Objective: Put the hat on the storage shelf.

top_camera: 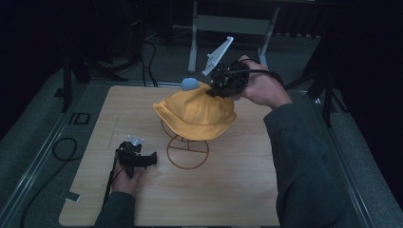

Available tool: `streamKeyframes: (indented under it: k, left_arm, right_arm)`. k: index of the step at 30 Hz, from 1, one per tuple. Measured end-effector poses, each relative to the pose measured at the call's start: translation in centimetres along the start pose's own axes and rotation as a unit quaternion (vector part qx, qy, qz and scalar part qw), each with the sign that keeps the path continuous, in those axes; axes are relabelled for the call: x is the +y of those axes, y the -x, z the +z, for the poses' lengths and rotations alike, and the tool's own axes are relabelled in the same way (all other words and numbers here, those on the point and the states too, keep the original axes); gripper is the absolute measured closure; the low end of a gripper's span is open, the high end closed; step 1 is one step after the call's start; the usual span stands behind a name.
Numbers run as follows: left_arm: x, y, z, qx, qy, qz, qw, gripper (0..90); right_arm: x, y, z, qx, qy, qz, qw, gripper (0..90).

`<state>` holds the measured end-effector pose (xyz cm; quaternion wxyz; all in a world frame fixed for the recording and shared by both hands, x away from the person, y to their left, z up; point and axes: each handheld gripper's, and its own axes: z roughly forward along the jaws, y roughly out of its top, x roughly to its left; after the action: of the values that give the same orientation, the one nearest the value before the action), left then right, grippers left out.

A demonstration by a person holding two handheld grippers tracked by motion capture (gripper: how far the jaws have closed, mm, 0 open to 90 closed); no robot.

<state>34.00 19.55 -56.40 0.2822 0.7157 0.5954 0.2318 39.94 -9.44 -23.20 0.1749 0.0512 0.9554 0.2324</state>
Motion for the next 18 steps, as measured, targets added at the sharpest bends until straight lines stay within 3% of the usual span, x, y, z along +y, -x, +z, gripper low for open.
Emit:
streamKeyframes:
  k: [4, 11, 14, 18]
  left_arm:
    - [0.0, 0.0, 0.0, 0.000, 0.000, 0.000, 1.0000, 0.4]
    - [0.0, 0.0, 0.0, 0.000, 0.000, 0.000, 1.0000, 0.4]
    - [0.0, 0.0, 0.0, 0.000, 0.000, 0.000, 1.0000, 0.4]
    - [0.0, 0.0, 0.0, 0.000, 0.001, 0.000, 1.0000, 0.4]
  right_arm:
    - [1.0, -0.3, 0.8, 0.008, 0.000, -0.004, 1.0000, 84.3]
    - [2.7, -0.9, 2.9, 0.009, -0.025, -0.021, 0.9994, 83.4]
    - [3.4, -1.1, 3.7, 0.012, -0.018, -0.018, 0.9996, 81.4]
    - [3.9, -1.6, 4.8, 0.025, -0.015, -0.019, 0.9994, 66.0]
